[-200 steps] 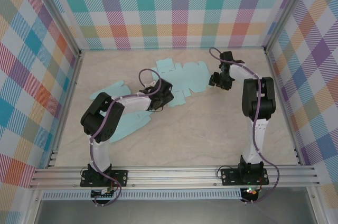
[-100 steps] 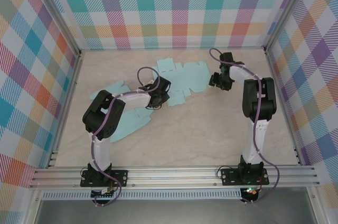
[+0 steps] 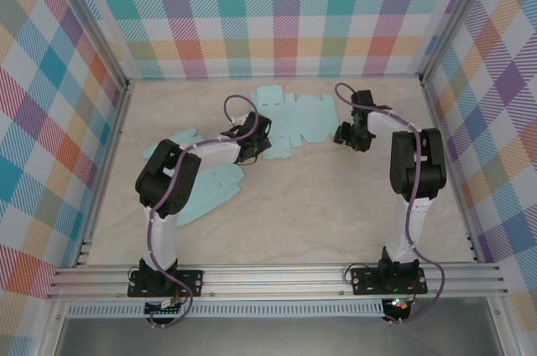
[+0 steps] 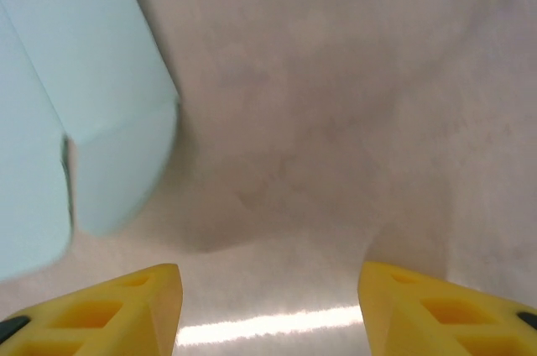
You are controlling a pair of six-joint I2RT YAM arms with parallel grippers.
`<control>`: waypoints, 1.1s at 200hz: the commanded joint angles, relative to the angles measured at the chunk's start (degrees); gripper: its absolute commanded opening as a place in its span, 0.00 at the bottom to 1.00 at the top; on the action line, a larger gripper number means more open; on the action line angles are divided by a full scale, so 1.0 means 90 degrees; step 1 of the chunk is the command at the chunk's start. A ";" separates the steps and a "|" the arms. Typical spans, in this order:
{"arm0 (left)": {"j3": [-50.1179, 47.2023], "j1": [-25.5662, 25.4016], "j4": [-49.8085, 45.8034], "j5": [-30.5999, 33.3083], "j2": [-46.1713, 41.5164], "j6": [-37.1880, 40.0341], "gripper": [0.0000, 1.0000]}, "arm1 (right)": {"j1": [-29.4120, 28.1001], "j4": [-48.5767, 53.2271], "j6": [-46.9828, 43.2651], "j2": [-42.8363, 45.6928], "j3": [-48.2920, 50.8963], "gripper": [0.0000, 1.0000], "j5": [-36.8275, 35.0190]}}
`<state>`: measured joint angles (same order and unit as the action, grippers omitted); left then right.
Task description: Fold the paper box
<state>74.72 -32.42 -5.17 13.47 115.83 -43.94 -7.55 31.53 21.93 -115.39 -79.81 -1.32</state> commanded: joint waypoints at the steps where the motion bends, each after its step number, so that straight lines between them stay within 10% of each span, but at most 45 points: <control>1: -0.0316 0.0046 0.0241 0.0277 -0.0530 0.0992 0.00 | -0.0035 0.0384 0.0166 0.0522 0.0507 0.59 0.0079; 95: -0.1241 -0.0010 0.1183 -0.1102 -0.2327 0.4410 0.00 | -0.0040 -0.0113 -0.0087 0.2987 0.2230 0.66 0.0982; 220: -0.0141 -0.0098 -0.0785 -0.2366 -0.4303 0.7136 0.00 | -0.0090 -0.1634 -0.0686 0.6126 0.3199 0.83 0.2912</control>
<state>69.41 -32.93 -8.29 -5.04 80.73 13.26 -7.97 21.34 17.28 -63.66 -51.09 19.18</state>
